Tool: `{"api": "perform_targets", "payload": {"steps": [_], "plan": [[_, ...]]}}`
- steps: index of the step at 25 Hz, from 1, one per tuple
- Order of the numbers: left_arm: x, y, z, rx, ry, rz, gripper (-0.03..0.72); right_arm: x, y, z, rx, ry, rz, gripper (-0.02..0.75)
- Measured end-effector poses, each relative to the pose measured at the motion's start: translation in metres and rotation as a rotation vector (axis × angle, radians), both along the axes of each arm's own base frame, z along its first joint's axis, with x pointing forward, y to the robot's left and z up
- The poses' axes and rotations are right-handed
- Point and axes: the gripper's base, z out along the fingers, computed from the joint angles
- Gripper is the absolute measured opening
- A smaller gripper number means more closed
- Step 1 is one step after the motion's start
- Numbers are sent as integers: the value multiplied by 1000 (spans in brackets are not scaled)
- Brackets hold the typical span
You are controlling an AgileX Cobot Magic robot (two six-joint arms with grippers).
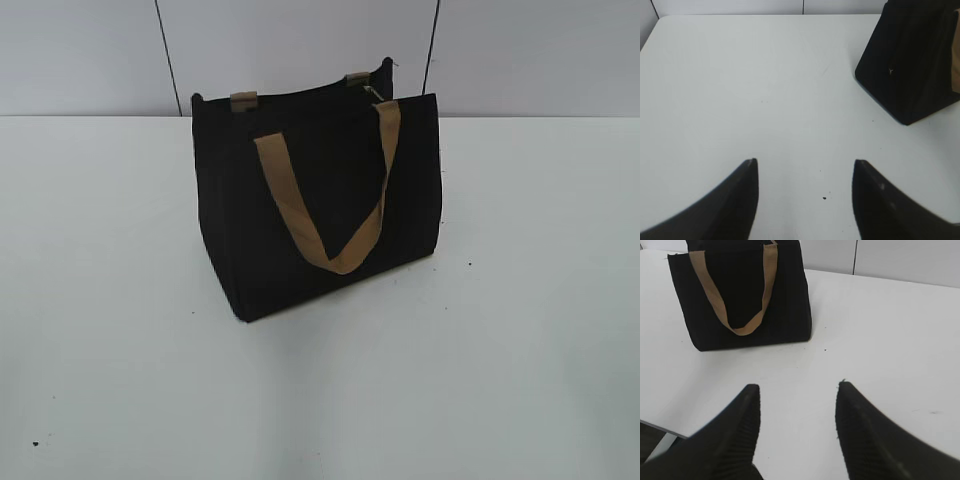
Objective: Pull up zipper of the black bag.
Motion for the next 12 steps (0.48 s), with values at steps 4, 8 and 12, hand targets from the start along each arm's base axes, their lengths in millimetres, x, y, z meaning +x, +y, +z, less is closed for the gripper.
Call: {"api": "perform_targets", "payload": {"steps": [4,8,12], "plan": [[0,0,0,0,1,1,455,-1,-1,-1,0,14,-6,354],[0,0,0,0,1,1,455,-3,-3,-8,-42,79,-13,346],[0,-1,0,-13,1,-8,454,-3,-4,-16,-79,134,-22,346]]}}
